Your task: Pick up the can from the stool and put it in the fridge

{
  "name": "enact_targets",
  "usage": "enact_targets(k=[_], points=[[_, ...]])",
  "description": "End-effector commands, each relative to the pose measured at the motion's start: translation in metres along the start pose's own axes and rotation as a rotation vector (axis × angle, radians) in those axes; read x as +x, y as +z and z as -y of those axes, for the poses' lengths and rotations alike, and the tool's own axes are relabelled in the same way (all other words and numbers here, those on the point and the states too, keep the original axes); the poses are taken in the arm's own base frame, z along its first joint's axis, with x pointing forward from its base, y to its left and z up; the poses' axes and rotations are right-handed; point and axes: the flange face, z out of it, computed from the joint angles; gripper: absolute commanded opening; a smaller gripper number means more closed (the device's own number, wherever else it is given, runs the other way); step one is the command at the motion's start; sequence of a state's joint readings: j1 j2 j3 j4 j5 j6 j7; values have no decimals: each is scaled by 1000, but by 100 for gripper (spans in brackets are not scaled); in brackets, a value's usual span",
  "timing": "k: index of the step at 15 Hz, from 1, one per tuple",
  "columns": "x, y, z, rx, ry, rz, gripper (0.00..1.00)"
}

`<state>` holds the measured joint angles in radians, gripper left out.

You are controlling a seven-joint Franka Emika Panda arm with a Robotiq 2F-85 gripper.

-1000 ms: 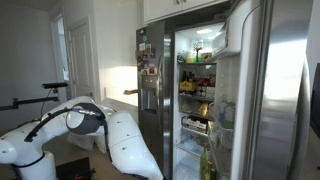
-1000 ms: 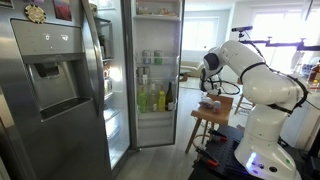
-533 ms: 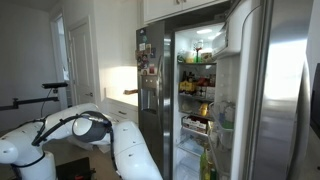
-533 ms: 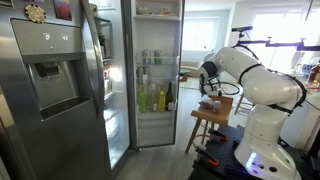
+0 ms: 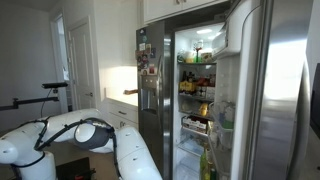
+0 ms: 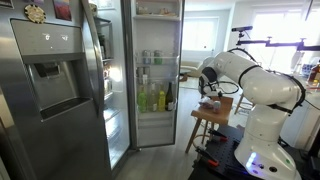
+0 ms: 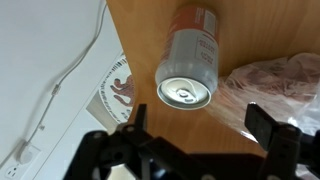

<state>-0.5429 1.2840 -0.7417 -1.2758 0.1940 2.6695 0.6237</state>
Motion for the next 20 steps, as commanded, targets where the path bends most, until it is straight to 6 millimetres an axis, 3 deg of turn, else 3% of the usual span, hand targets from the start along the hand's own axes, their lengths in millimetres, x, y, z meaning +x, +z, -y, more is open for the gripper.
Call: enact_targets(k=[1, 10, 20], points=[[7, 8, 3, -67, 4, 7, 100], [14, 33, -10, -141, 8, 80, 100], [11, 43, -3, -89, 73, 182, 100]])
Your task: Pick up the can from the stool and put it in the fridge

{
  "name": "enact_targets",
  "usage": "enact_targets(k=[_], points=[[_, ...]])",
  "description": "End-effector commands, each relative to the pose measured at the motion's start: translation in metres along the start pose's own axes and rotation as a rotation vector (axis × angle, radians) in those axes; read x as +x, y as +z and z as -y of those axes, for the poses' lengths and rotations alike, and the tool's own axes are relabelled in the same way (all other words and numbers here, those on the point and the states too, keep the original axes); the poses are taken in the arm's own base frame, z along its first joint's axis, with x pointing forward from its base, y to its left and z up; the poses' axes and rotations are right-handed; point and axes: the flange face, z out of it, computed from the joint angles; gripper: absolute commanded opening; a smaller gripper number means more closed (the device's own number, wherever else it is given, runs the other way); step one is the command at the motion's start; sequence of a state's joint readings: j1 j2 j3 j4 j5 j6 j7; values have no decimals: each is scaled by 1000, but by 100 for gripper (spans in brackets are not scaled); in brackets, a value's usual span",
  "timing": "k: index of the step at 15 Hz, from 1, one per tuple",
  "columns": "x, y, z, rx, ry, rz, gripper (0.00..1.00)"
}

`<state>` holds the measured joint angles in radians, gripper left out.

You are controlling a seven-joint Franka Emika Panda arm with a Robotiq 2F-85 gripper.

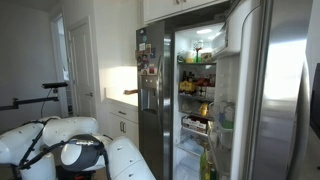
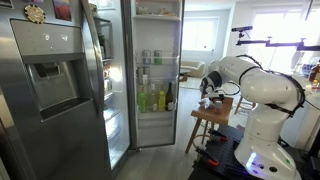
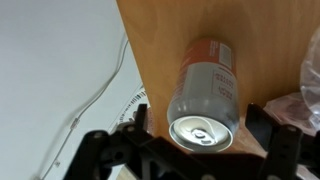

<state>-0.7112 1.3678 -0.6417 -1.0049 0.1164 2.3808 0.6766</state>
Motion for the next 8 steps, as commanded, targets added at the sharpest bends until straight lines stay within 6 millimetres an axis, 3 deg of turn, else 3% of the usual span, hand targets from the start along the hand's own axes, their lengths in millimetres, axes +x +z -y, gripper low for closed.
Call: enact_targets(k=[1, 8], points=[[5, 2, 5, 3, 35, 8, 100], [7, 7, 9, -12, 69, -7, 100]])
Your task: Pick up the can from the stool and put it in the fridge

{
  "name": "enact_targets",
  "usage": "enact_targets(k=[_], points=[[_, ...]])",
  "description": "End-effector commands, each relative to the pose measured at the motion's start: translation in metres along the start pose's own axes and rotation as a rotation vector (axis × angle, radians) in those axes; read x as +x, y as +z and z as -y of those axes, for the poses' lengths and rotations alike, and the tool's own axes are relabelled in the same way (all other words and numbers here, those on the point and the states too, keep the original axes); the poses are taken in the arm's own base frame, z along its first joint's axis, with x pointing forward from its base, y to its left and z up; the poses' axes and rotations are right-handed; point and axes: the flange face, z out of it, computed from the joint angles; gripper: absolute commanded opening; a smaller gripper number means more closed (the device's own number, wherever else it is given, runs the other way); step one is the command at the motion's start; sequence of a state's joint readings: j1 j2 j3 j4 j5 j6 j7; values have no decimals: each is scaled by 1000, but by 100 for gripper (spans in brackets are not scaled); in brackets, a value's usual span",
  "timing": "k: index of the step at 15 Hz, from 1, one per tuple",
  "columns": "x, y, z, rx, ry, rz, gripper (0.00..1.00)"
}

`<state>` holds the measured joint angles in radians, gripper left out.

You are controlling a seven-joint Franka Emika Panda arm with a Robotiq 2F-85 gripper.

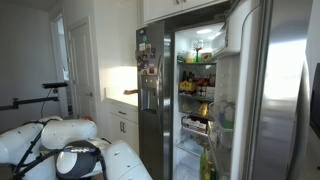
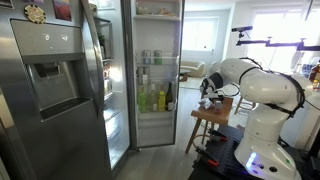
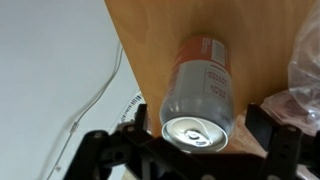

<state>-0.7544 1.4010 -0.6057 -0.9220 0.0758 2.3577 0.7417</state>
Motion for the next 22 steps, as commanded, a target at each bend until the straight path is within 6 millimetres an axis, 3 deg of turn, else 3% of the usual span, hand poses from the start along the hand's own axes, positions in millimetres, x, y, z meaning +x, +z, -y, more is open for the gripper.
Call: enact_targets(k=[1, 8, 9, 10, 13, 22], points=[[4, 2, 4, -24, 31, -7, 100], [2, 9, 7, -52, 47, -15, 100], [2, 10, 8, -53, 47, -13, 91], [1, 10, 8, -55, 47, -10, 74], [3, 5, 8, -53, 53, -9, 51], [11, -3, 9, -24, 50, 0, 49]])
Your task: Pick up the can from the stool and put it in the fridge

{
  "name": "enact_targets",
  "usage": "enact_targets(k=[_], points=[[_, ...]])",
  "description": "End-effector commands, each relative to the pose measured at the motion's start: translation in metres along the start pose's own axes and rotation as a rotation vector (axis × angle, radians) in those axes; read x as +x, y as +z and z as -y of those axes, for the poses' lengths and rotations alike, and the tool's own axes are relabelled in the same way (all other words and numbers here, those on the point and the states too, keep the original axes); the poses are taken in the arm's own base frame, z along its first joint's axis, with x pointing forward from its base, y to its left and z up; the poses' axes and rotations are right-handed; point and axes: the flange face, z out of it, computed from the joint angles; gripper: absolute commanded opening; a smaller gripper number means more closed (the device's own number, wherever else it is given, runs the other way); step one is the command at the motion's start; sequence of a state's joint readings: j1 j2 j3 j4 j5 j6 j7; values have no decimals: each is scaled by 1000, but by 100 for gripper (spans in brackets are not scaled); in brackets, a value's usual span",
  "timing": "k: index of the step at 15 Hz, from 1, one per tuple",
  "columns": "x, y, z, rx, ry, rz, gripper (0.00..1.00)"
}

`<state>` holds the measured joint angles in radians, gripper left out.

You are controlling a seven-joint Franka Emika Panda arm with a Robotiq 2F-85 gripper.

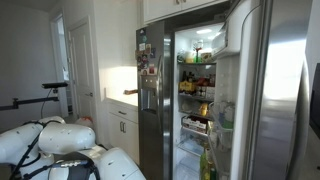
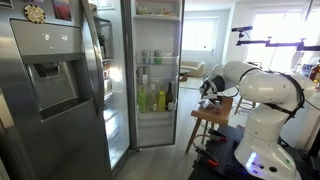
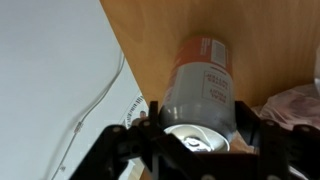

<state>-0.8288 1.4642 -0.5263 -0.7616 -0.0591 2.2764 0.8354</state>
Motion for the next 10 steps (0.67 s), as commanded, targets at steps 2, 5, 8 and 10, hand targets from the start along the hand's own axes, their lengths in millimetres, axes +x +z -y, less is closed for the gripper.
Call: enact_targets(k=[2, 5, 8, 10], points=[[15, -17, -2, 28, 36, 18, 49], [25, -24, -6, 65, 57, 7, 49], [33, -28, -9, 95, 78, -13, 49], [36, -30, -10, 119, 90, -32, 49]])
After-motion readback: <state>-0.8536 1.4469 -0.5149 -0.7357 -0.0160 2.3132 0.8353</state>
